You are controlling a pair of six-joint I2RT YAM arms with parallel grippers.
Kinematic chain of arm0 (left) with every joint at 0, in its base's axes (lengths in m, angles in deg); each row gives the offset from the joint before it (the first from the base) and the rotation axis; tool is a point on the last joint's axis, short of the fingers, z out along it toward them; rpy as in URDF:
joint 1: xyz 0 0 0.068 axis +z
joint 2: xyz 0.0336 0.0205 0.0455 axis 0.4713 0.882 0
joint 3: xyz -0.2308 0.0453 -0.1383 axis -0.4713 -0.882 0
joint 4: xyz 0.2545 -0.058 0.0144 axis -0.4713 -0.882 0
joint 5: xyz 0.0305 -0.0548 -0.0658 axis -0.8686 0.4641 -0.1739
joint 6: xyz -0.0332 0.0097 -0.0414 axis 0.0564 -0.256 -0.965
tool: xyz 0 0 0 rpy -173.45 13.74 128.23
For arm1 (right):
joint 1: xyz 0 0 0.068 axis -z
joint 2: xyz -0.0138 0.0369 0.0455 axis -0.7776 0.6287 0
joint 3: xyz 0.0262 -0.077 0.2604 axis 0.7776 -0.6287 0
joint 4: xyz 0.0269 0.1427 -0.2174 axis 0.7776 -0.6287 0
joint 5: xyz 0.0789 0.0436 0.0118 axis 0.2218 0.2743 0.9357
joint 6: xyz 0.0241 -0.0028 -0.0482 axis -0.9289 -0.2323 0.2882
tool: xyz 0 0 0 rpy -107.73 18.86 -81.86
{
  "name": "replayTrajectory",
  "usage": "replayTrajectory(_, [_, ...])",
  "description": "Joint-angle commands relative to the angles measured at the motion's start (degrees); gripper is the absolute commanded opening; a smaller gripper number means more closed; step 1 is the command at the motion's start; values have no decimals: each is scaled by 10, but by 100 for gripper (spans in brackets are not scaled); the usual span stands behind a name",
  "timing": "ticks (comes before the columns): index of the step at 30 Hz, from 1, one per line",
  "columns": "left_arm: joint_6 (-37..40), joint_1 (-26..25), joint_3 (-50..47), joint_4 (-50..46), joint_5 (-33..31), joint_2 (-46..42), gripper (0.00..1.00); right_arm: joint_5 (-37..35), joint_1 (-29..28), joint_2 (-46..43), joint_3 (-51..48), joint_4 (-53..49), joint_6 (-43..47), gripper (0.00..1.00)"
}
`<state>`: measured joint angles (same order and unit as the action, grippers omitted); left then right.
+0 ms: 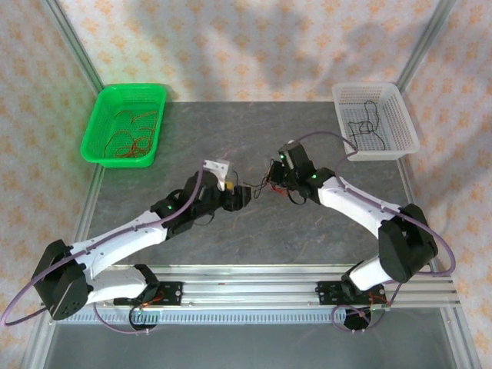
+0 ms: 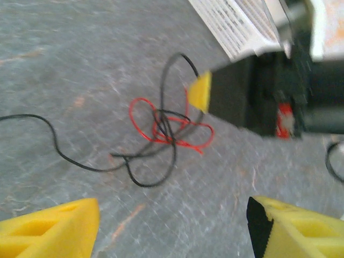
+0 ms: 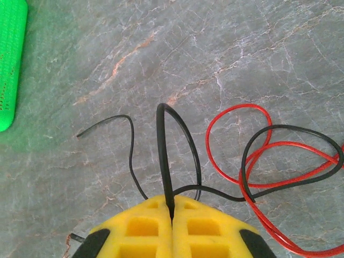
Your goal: Untangle the cables
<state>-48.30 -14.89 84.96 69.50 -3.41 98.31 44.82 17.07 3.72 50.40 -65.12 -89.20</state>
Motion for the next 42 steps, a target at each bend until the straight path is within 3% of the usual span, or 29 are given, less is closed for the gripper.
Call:
replayTrajectory(1, [55, -15, -34, 63, 8, -14, 73, -23, -3, -11, 19, -26, -28, 0])
replayTrajectory(10, [76, -29, -72, 130, 34, 10, 73, -6, -2, -20, 23, -13, -60, 0])
replayTrajectory(17, [78, -32, -55, 176, 44, 91, 74, 3, -2, -34, 18, -4, -71, 0])
replayTrajectory(29, [59, -34, -9, 248, -76, 197, 75, 13, -2, -45, 12, 2, -72, 0])
replayTrajectory(35, [67, -34, 8, 250, -116, 232, 60, 9, -2, -60, 10, -4, -71, 0])
replayTrajectory(42, [65, -34, -3, 248, -140, 234, 29, -15, -2, -90, 18, -33, -62, 0])
